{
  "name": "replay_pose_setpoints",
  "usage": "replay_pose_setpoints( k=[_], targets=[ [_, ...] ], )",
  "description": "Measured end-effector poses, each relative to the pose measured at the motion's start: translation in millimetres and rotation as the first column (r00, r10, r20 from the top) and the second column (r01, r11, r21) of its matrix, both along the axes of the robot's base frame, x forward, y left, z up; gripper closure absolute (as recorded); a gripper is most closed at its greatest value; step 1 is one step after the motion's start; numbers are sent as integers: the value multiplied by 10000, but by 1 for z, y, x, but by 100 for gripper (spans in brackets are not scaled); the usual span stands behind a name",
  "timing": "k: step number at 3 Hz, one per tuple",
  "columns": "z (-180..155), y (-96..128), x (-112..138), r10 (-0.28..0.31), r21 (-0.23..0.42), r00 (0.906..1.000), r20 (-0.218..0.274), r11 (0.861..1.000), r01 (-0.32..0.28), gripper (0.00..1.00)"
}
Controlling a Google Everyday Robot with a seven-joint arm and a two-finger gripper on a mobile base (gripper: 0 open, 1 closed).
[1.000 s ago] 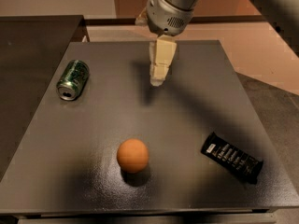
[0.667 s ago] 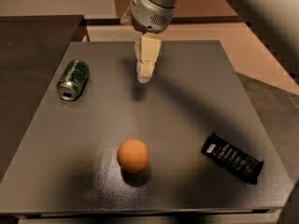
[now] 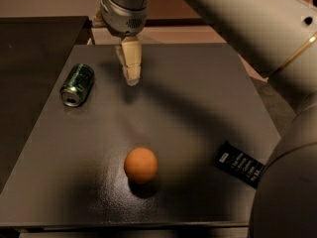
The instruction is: Pick green can
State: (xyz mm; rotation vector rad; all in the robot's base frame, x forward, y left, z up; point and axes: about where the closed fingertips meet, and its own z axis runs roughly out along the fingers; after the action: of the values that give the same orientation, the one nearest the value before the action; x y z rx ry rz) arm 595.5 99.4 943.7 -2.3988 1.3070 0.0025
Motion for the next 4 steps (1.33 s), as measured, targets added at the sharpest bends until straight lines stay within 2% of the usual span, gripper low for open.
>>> replay_pose_setpoints(
  k=[1, 2, 3, 4],
  targets=[
    [-10, 34, -1, 1583, -648, 9856, 601, 9859, -1544, 0],
    [-19, 65, -2, 3139, -1239, 9465, 750, 9447, -3036, 0],
    [-30, 92, -8, 4452, -2040, 8938, 535, 8811, -4267, 0],
    [-48, 108, -12, 5409, -2772, 8407, 248, 8117, -5141, 0]
  ],
)
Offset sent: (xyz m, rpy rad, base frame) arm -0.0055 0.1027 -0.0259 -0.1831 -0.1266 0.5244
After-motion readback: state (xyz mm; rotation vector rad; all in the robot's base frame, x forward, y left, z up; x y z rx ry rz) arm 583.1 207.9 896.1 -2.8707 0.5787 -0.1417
